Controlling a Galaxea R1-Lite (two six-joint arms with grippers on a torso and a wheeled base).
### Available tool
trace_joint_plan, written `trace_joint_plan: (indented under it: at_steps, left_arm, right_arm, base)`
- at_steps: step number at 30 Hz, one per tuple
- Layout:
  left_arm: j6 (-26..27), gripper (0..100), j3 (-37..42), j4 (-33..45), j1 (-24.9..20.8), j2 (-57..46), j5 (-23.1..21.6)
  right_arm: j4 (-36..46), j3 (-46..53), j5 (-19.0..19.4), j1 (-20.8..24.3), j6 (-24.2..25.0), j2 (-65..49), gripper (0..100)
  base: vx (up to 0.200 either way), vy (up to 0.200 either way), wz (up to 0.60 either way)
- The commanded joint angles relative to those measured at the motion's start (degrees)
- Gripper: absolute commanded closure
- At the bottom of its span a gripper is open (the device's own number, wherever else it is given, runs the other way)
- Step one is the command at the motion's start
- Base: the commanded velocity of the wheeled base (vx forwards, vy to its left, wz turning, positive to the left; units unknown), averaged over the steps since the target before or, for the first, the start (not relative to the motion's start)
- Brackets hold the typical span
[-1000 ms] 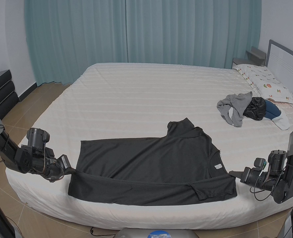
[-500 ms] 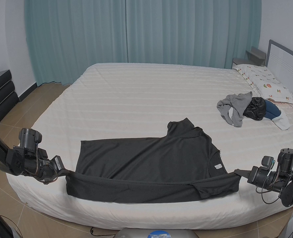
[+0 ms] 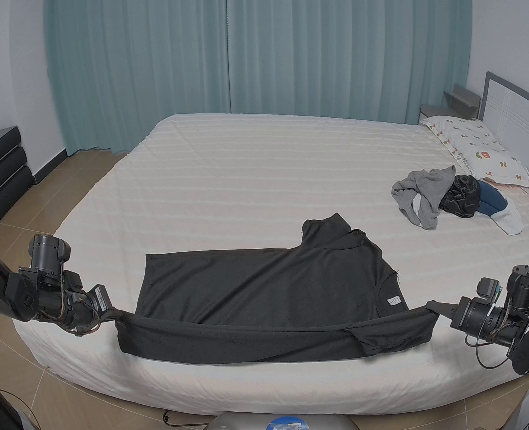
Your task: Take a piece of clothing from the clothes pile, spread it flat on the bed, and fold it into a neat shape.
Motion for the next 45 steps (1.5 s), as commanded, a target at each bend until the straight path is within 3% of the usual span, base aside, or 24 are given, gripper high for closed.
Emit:
trace_joint_plan:
  at_steps: [1,11,24,33,45]
  left_arm:
    - [0.46,100,1.19,0.07,0.32,-0.33,0.03]
    - [1.95,100,3.04,0.07,0.32,-1.47,-0.06]
    - [2.13,100,4.27,0.33,-0.29,-7.45,-0.06]
    - [2.13,100,1.28,0.16,-1.26,-2.79,0.56]
    - [1.69,100,-6.10,0.33,-1.26,6.79,0.82]
  right_arm:
    - [-0.52,1.01,-0.10,0.13,-0.04,0.06,100]
    - [6.43,1.01,-0.19,0.13,-0.83,-3.28,100]
    - [9.77,1.01,-0.54,-0.48,-1.01,-5.65,100]
    - [9.15,0.13,-0.54,-0.40,-1.45,-2.48,100]
    - [9.77,-9.89,-2.04,0.13,-1.45,7.80,100]
  base:
    - [0.000,0.000,0.00]
    - [0.000,0.000,0.00]
    - [0.000,0.000,0.00]
    - [0.000,0.000,0.00]
    - [0.000,0.000,0.00]
